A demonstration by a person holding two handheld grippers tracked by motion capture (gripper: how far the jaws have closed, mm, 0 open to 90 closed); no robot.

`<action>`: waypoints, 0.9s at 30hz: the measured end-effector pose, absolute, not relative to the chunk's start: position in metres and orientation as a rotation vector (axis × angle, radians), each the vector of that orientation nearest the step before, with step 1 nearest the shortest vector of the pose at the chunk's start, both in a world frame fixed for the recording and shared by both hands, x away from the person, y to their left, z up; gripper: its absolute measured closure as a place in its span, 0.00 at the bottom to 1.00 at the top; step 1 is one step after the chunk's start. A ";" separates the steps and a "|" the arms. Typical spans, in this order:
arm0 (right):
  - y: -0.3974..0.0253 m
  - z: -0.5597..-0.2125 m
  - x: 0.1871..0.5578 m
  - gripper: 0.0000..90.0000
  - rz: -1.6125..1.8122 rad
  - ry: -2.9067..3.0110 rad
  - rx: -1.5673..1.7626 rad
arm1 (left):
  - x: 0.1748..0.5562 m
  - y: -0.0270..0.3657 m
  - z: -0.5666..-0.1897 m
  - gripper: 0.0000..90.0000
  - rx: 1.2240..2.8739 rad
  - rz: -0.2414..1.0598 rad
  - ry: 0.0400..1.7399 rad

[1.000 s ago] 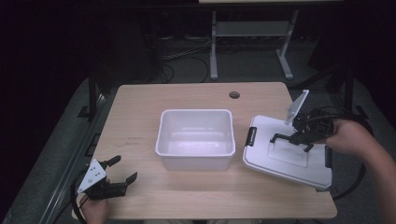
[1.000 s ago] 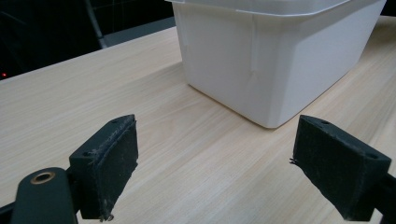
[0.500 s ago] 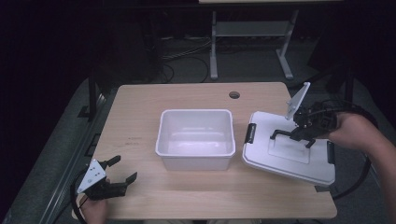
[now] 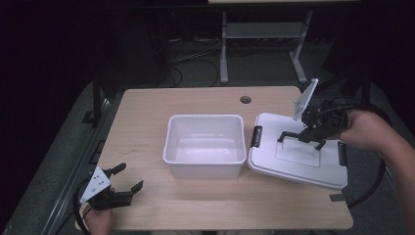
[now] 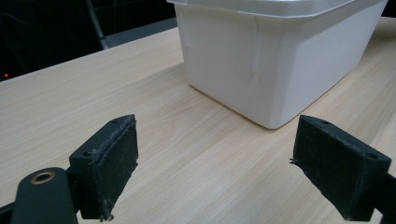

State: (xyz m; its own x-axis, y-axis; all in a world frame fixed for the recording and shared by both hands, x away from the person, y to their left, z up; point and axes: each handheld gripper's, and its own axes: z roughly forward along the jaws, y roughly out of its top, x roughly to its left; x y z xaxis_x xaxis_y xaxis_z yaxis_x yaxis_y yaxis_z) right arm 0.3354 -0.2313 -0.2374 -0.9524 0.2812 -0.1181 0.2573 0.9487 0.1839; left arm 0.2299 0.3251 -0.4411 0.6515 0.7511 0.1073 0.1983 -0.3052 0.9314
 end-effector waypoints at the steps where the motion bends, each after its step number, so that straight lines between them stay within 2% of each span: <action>1: -0.230 -0.236 0.336 0.93 0.251 2.960 0.403 | 0.230 0.325 -0.441 0.15 1.836 0.668 0.756; 27: -0.179 -0.221 0.349 0.94 0.277 2.975 0.261 | 0.230 0.323 -0.441 0.15 1.847 0.672 0.743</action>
State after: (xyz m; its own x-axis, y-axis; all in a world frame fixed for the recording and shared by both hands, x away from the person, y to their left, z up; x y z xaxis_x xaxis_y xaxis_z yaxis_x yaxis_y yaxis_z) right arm 0.3486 -0.1791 -0.2206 -0.9748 0.1848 -0.1249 0.1585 0.9679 0.1949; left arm 0.2303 0.3229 -0.4408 0.6577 0.7439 0.1186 0.1921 -0.3178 0.9285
